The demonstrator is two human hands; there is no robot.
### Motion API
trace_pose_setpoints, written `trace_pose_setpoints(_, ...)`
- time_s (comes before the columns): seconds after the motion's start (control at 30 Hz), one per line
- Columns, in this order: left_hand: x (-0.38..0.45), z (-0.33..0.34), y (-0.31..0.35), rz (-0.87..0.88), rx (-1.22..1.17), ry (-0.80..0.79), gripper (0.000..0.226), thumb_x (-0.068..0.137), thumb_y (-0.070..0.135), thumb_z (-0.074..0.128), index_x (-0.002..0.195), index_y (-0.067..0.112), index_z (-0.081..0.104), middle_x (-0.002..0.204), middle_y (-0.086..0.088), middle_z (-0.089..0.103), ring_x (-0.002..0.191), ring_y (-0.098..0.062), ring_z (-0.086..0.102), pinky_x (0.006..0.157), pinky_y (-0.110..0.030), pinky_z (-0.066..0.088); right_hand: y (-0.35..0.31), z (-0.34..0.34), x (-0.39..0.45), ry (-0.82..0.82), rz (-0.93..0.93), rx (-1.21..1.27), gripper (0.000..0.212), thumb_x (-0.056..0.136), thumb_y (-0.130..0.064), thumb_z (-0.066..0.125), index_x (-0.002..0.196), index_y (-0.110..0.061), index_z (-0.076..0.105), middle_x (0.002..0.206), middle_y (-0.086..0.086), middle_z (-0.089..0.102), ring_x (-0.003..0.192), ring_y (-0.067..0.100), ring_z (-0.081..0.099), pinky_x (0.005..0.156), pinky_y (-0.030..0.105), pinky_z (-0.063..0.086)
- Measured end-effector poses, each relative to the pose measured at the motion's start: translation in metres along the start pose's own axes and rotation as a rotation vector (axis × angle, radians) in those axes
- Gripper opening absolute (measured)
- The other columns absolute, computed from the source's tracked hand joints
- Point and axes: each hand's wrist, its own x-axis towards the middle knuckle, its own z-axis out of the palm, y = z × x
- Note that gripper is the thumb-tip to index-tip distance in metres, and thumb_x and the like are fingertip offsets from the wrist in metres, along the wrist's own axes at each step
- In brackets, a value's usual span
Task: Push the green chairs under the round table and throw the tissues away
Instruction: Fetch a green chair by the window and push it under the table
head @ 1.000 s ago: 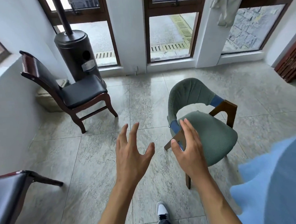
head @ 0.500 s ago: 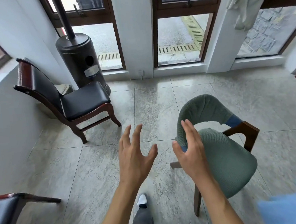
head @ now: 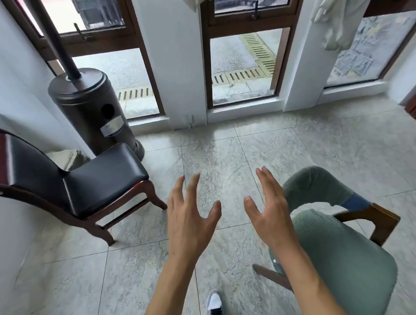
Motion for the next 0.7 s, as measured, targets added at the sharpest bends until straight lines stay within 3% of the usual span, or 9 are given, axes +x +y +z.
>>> trace_pose_setpoints(0.17,0.064,0.007,-0.004,0.042,-0.031,-0.033,0.074,0.088,0.049,0.066,0.15,0.041,0.027,0.163,0.001,0.019,0.148,-0.022,0.021,0.114,-0.05,0.034,-0.005,0.014,0.053,0.021,0.037,-0.036,0.067,0.094,-0.036,0.05,0.156,-0.02,0.03,0.164,-0.001,0.025,0.151,0.015,0.02,0.119,0.029,0.018)
trace_pose_setpoints(0.53,0.189,0.067,0.005,0.13,-0.081,-0.134,0.073,0.086,0.049,0.065,0.148,0.043,0.028,0.162,0.003,0.02,0.148,-0.021,0.021,0.114,-0.049,0.033,0.04,0.025,0.16,0.105,0.119,-0.014,0.066,0.096,-0.026,0.057,0.156,-0.02,0.03,0.165,-0.001,0.025,0.151,0.017,0.021,0.119,0.033,0.022)
trace_pose_setpoints(0.7,0.258,0.117,0.028,0.187,-0.072,-0.202,0.074,0.083,0.06,0.055,0.149,0.043,0.026,0.162,0.001,0.021,0.147,-0.023,0.023,0.114,-0.051,0.034,0.08,0.011,0.222,0.181,0.18,-0.021,0.065,0.098,-0.025,0.057,0.156,-0.022,0.029,0.164,-0.002,0.025,0.152,0.013,0.019,0.12,0.031,0.02)
